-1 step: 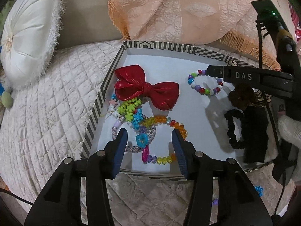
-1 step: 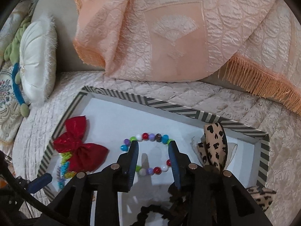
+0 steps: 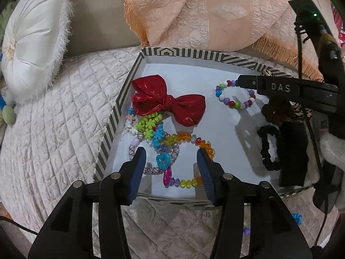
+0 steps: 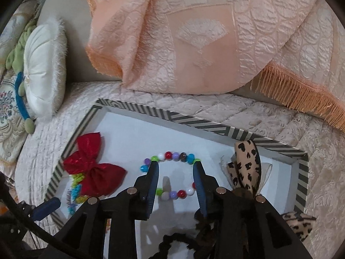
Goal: Organize jewelry
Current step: 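Carry both bead bracelets into the striped tray and open both tools, then withdraw both tools toward the purple and blue bead bracelets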
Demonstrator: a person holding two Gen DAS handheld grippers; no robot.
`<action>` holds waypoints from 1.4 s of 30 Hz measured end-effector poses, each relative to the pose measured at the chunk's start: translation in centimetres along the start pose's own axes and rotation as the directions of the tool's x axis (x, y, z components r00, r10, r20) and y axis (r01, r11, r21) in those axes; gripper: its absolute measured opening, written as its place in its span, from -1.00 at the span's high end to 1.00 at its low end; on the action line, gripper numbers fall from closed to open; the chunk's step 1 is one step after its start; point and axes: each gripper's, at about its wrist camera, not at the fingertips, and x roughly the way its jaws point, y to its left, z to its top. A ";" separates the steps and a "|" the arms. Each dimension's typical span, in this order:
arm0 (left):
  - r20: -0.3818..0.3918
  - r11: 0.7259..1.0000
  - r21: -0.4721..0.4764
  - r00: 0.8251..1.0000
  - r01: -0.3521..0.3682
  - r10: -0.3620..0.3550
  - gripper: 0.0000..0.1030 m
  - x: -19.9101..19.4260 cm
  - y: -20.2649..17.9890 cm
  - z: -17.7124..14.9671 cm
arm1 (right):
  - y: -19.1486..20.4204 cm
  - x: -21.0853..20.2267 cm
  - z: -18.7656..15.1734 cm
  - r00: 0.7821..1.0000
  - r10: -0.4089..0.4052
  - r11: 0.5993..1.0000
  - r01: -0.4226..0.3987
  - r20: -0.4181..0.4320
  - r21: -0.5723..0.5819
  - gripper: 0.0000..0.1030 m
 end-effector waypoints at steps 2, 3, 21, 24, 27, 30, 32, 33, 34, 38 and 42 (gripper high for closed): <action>0.004 1.000 -0.002 1.000 -0.003 0.003 0.05 -0.3 0.0 -0.1 | 0.3 -0.7 -0.4 1.000 0.012 1.000 -0.012 0.007 -0.005 0.40; 0.004 1.000 -0.005 1.000 -0.005 0.005 0.05 -0.5 0.1 -0.2 | 0.3 -1.0 -0.6 1.000 0.015 1.000 -0.015 0.011 -0.006 0.40; 0.023 1.000 0.006 1.000 -0.006 0.005 0.05 -5.4 1.0 -3.6 | 2.3 -6.7 -6.7 0.997 0.068 0.997 -0.067 0.022 -0.035 0.36; 0.022 1.000 0.022 1.000 0.002 -0.002 0.05 -6.4 1.0 -4.5 | 2.5 -7.8 -7.8 0.997 0.068 0.997 -0.067 0.026 -0.035 0.35; 0.016 0.999 0.036 1.000 0.017 -0.018 0.05 -7.3 1.0 -5.7 | 2.7 -8.7 -9.5 0.998 0.063 0.997 -0.062 0.014 -0.042 0.33; 0.012 0.998 0.059 1.000 0.027 -0.028 0.05 -8.0 0.8 -7.0 | 2.8 -9.4 -10.9 0.998 0.059 0.997 -0.059 0.001 -0.047 0.31; 0.003 0.996 0.079 0.999 0.034 -0.034 0.05 -8.3 0.6 -7.7 | 2.7 -9.8 -11.9 0.998 0.059 0.997 -0.060 -0.006 -0.042 0.30; -0.002 0.996 0.087 0.999 0.037 -0.037 0.05 -8.4 0.4 -8.1 | 2.7 -10.2 -12.5 0.998 0.058 0.997 -0.058 -0.005 -0.041 0.30; -0.004 0.995 0.092 0.999 0.044 -0.044 0.05 -8.6 0.3 -8.5 | 2.7 -10.4 -12.9 0.998 0.055 0.998 -0.055 -0.004 -0.040 0.30; -0.020 0.989 0.122 0.997 0.080 -0.078 0.05 -9.1 -0.4 -9.4 | 2.2 -10.9 -15.0 0.999 0.038 0.998 -0.039 -0.026 -0.039 0.29; -0.071 0.978 0.163 0.990 0.131 -0.120 0.04 -8.7 -1.5 -10.0 | 1.3 -10.8 -16.7 0.998 0.013 0.999 -0.015 -0.058 -0.038 0.29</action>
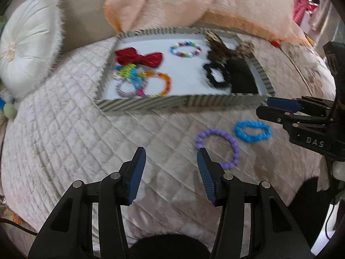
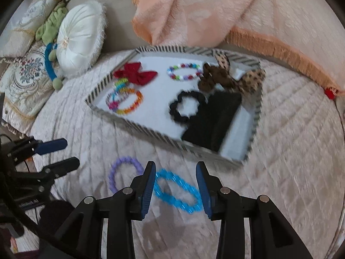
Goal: Organize jewelry
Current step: 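Withdraw both tools toward the purple and blue bead bracelets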
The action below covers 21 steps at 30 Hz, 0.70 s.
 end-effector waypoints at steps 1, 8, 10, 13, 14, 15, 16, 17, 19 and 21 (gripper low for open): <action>-0.005 1.000 0.005 1.000 0.005 -0.005 0.04 0.2 -0.2 0.0 | -0.3 0.2 -0.4 1.000 -0.005 1.000 0.005 -0.012 0.005 0.29; -0.057 0.999 0.015 0.998 0.036 -0.035 -0.01 2.0 -1.1 0.4 | -2.0 1.7 -2.3 0.996 -0.039 0.999 0.041 -0.075 0.024 0.29; -0.073 0.999 0.021 0.997 0.031 -0.029 -0.01 2.8 -1.4 0.6 | -2.1 2.0 -2.5 0.995 -0.046 0.999 0.048 -0.086 0.019 0.29; -0.093 0.999 0.020 0.995 0.031 -0.029 -0.01 3.7 -1.5 0.9 | -2.2 2.5 -2.7 0.995 -0.050 0.999 0.051 -0.089 0.009 0.29; -0.097 0.999 0.021 0.995 0.030 -0.028 -0.01 3.9 -1.6 0.9 | -2.1 2.5 -2.7 0.995 -0.052 0.999 0.052 -0.088 0.005 0.29; -0.099 0.999 0.021 0.995 0.030 -0.028 -0.01 4.1 -1.6 1.0 | -2.1 2.5 -2.8 0.995 -0.055 0.998 0.055 -0.086 -0.002 0.29; -0.101 0.999 0.021 0.994 0.031 -0.029 -0.01 4.2 -1.6 1.0 | -2.0 2.5 -2.9 0.995 -0.060 0.998 0.059 -0.085 -0.013 0.29; -0.103 0.999 0.019 0.994 0.033 -0.031 -0.01 4.4 -1.7 1.0 | -1.8 2.5 -2.9 0.994 -0.064 0.998 0.062 -0.086 -0.024 0.29; -0.111 0.999 0.024 0.993 0.036 -0.033 -0.01 4.7 -1.9 0.9 | -1.5 2.6 -3.2 0.993 -0.079 0.996 0.074 -0.087 -0.053 0.29; -0.120 0.999 0.035 0.992 0.033 -0.028 -0.02 5.1 -2.2 0.8 | -1.0 2.5 -3.5 0.992 -0.099 0.992 0.091 -0.083 -0.090 0.29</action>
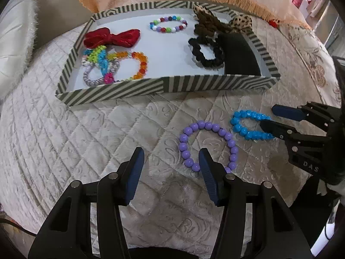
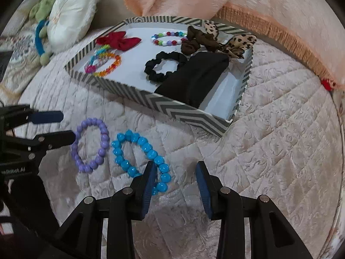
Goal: Organize jewelry
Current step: 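Withdraw both tools toward the purple and blue bead bracelets, then grasp purple bead bracelet with left tool while right tool grips blue bead bracelet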
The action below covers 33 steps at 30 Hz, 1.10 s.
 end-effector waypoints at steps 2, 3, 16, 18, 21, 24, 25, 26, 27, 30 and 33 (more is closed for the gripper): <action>-0.012 1.000 0.005 1.000 -0.004 0.004 -0.02 0.5 -0.2 0.0 | 0.4 0.0 -0.1 1.000 -0.021 0.999 0.021 0.003 -0.030 0.29; -0.019 1.000 0.006 1.000 -0.006 0.006 -0.02 0.8 -0.2 0.0 | 0.5 0.0 -0.1 1.000 -0.027 0.999 0.027 0.003 -0.039 0.29; -0.035 0.999 0.003 0.999 -0.032 0.032 -0.02 2.1 0.1 0.3 | 1.0 0.7 0.4 1.000 -0.007 0.992 0.010 0.023 -0.127 0.64; -0.031 1.000 0.002 0.999 -0.018 0.019 0.01 2.4 0.0 0.5 | 1.0 0.6 0.4 1.000 0.000 0.992 0.004 0.029 -0.126 0.74; -0.010 1.000 0.009 1.000 -0.009 0.009 0.65 2.3 0.0 0.6 | 0.6 -0.2 0.5 0.998 0.046 0.995 -0.042 0.045 -0.094 0.83; 0.012 0.999 0.040 1.000 -0.014 0.013 0.84 2.0 -0.6 0.6 | 0.7 -1.2 0.5 0.996 0.054 0.995 -0.047 0.066 -0.093 0.83; 0.024 0.999 0.044 1.000 -0.014 0.013 0.84 1.7 -0.8 0.6 | 0.8 -1.7 0.6 0.996 0.058 0.994 -0.051 0.074 -0.094 0.83; 0.031 0.999 0.043 1.000 -0.007 0.006 0.84 1.3 -0.7 0.5 | 0.9 -2.3 0.6 0.995 0.060 0.994 -0.052 0.084 -0.098 0.83; 0.041 0.999 0.041 0.999 0.005 -0.007 0.84 0.8 -0.7 0.5 | 1.1 -2.8 0.6 0.994 0.062 0.993 -0.052 0.094 -0.105 0.84; 0.079 0.999 0.033 0.997 0.006 -0.008 0.84 -0.9 -0.5 0.6 | 1.5 -4.6 0.8 0.990 0.066 0.991 -0.051 0.126 -0.121 0.84; 0.119 1.000 0.026 0.993 0.007 -0.010 0.84 -2.9 -0.2 1.1 | 1.6 -6.1 1.2 0.986 0.070 0.991 -0.051 0.150 -0.124 0.84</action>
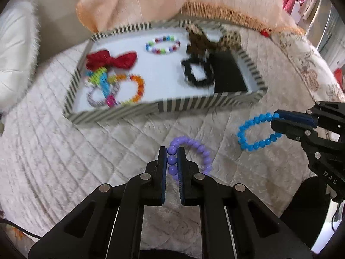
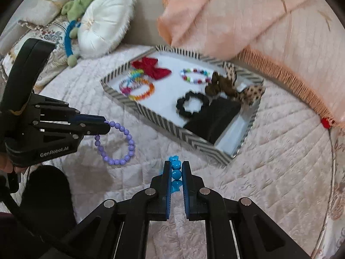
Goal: Organize jewelry
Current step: 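Grasp purple bead bracelet with left tool while right tool grips blue bead bracelet, then carry purple and blue bracelets into the striped tray and open both tools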
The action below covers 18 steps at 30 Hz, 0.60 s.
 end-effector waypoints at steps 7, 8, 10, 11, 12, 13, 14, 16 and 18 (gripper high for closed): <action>0.079 0.999 -0.020 0.996 -0.038 0.040 0.84 -4.3 0.8 1.7 | 0.2 -3.3 2.2 0.998 -0.004 1.000 0.003 0.060 0.001 0.84; 0.087 0.999 -0.024 0.995 -0.043 0.045 0.84 -4.5 1.1 1.7 | 0.2 -3.3 2.5 0.998 -0.004 1.000 0.004 0.066 -0.001 0.84; 0.103 0.998 -0.033 0.993 -0.059 0.062 0.84 -5.3 1.5 2.1 | 0.3 -3.8 3.3 0.997 -0.006 1.000 0.006 0.080 -0.003 0.84; 0.108 0.997 -0.036 0.992 -0.065 0.068 0.84 -5.5 1.7 2.3 | 0.3 -3.9 3.5 0.996 -0.004 1.000 0.004 0.084 -0.003 0.84; 0.113 0.997 -0.042 0.991 -0.068 0.072 0.84 -5.8 1.9 2.5 | 0.4 -4.1 3.9 0.996 -0.002 1.000 0.003 0.091 -0.003 0.84; 0.117 0.996 -0.047 0.990 -0.072 0.078 0.84 -6.0 2.2 2.7 | 0.5 -4.2 4.3 0.995 -0.003 1.000 0.004 0.097 -0.006 0.84; 0.121 0.996 -0.051 0.989 -0.076 0.082 0.84 -6.1 2.3 2.8 | 0.6 -4.3 4.7 0.995 -0.004 1.000 0.004 0.101 -0.007 0.84; 0.124 0.995 -0.057 0.989 -0.079 0.085 0.84 -6.2 2.6 3.2 | 0.6 -4.2 5.3 0.994 -0.001 1.000 0.001 0.108 -0.005 0.84; 0.127 0.995 -0.062 0.988 -0.083 0.091 0.84 -6.2 2.8 3.6 | 0.6 -4.0 5.9 0.994 0.003 1.000 -0.003 0.112 -0.001 0.84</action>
